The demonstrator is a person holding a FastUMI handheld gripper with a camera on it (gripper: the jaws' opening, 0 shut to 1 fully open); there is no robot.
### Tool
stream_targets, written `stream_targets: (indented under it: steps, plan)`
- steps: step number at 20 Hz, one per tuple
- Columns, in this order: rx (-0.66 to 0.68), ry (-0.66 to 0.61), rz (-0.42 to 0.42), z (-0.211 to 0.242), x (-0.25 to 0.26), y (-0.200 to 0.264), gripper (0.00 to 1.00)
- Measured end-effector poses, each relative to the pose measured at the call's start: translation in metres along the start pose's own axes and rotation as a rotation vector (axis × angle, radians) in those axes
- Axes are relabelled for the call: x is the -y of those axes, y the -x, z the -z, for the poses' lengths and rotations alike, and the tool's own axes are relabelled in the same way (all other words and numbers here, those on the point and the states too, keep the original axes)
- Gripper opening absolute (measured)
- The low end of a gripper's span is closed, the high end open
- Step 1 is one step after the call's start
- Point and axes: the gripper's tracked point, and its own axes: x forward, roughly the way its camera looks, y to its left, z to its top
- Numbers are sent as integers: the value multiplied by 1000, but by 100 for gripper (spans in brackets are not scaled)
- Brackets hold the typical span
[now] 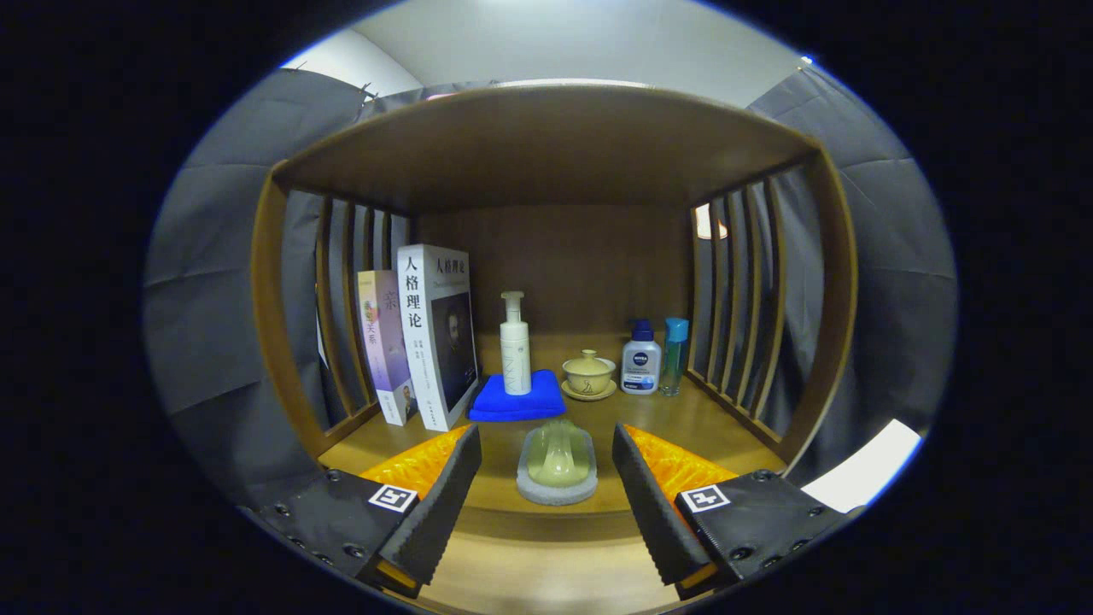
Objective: Pull open the drawer, take out the items inside it, and place them on the countertop above the cabinet.
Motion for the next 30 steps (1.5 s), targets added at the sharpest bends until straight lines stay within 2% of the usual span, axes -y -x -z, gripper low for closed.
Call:
stream_targets:
  steps: [10,14,24,27,30]
  plan:
    - [73,-39,10,19,-2,92,96]
    - [97,-2,4,41,-5,115,96]
    - [89,94,-54,118,-34,138,97]
    - [73,62,-64,135,-39,139,97]
    - [49,38,-33,153,-31,139,97]
